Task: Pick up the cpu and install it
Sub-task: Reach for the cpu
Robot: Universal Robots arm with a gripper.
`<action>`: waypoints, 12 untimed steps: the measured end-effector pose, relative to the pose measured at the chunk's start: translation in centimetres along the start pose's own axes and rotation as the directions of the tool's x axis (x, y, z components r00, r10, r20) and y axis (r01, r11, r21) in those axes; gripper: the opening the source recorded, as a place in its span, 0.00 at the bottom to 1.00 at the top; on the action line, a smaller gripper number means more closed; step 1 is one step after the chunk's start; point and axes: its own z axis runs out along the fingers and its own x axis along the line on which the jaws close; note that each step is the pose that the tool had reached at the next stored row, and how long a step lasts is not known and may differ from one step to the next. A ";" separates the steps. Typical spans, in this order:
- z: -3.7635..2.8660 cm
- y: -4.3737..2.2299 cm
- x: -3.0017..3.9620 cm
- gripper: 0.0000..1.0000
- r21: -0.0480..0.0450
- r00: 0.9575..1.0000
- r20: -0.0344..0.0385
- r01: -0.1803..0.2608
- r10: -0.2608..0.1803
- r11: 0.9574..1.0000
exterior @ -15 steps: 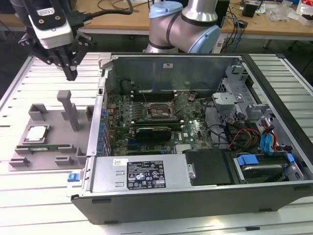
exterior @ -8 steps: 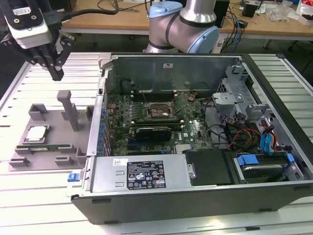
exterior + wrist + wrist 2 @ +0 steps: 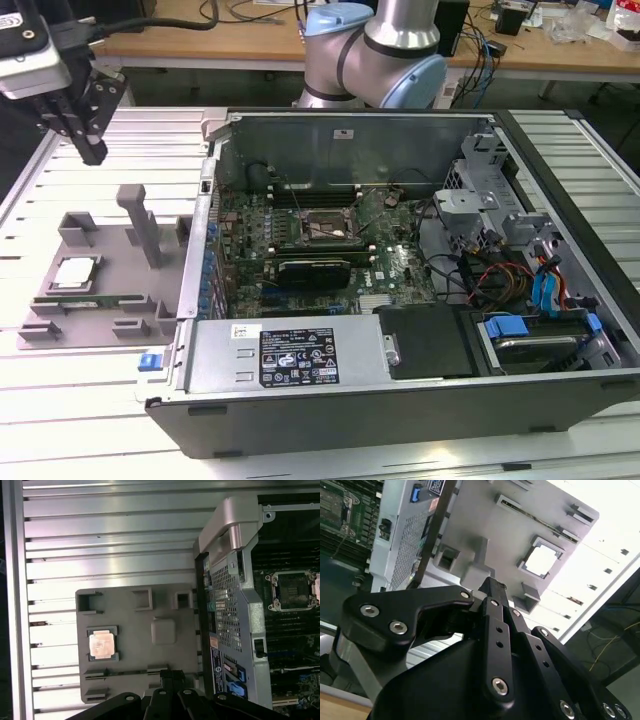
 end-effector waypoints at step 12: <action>0.94 -0.38 4.44 0.11 0.000 1.000 0.004 0.000 0.000 1.000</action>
